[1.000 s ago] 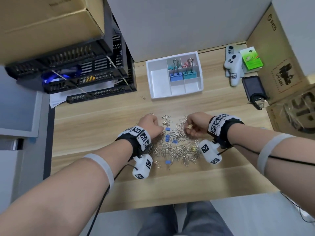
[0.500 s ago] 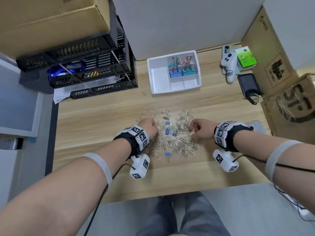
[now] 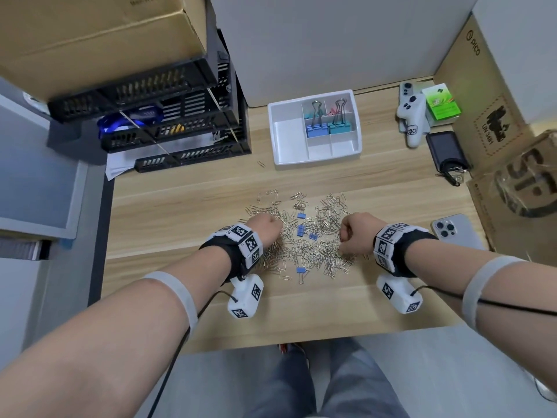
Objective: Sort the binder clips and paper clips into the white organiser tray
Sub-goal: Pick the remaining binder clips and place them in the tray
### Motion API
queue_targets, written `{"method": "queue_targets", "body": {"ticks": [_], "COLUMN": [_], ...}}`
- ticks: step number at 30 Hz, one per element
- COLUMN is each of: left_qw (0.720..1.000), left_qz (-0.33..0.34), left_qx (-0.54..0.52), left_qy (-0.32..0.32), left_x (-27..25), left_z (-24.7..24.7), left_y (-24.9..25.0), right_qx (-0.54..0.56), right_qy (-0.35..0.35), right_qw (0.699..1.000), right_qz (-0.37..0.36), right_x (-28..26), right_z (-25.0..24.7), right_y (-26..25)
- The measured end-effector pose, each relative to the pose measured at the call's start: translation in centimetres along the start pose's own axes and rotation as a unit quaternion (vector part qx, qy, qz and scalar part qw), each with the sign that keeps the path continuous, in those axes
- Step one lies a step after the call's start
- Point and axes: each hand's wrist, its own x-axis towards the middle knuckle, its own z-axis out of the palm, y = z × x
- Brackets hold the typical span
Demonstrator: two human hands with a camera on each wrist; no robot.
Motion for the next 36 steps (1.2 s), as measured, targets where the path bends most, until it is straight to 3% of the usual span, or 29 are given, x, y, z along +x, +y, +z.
{"method": "queue_targets", "body": {"ticks": [11,20,23,26,29,31,33,36], "left_qw": [0.998,0.995,0.996,0.995,0.996,0.995,0.993,0.989], "left_qz": [-0.015,-0.03,-0.048,-0.046,0.002,0.024,0.037,0.035], "left_qx": [0.018,0.057,-0.004,-0.028,-0.027,-0.053,-0.081,-0.118], "left_qy": [-0.05,-0.078,-0.078,-0.089,-0.086,-0.077,-0.073,-0.082], "left_x": [-0.6,-1.7,-1.8,-1.9,-2.1,-2.1,-2.4,-2.9], "left_z": [0.9,4.6,4.3,3.4,2.6,2.1,1.6,1.0], "left_y": [0.5,0.3,0.9,2.0,3.3,4.1,5.1,6.5], "right_qx": [-0.061,-0.077,-0.053,0.074,0.273,0.413,0.502,0.55], "right_qy": [-0.024,-0.009,-0.004,-0.016,-0.104,-0.182,-0.196,-0.178], "right_qw": [0.998,0.997,0.998,0.997,0.955,0.89,0.839,0.811], "right_qz": [-0.001,0.006,0.024,0.029,0.048,0.068,0.071,0.092], "right_x": [0.2,0.6,0.9,0.6,0.5,0.9,1.3,0.9], "right_z": [1.7,2.4,2.2,1.3,0.5,0.6,0.8,0.8], "right_y": [0.3,0.5,0.6,0.1,-0.9,-1.2,-1.3,-1.8]}}
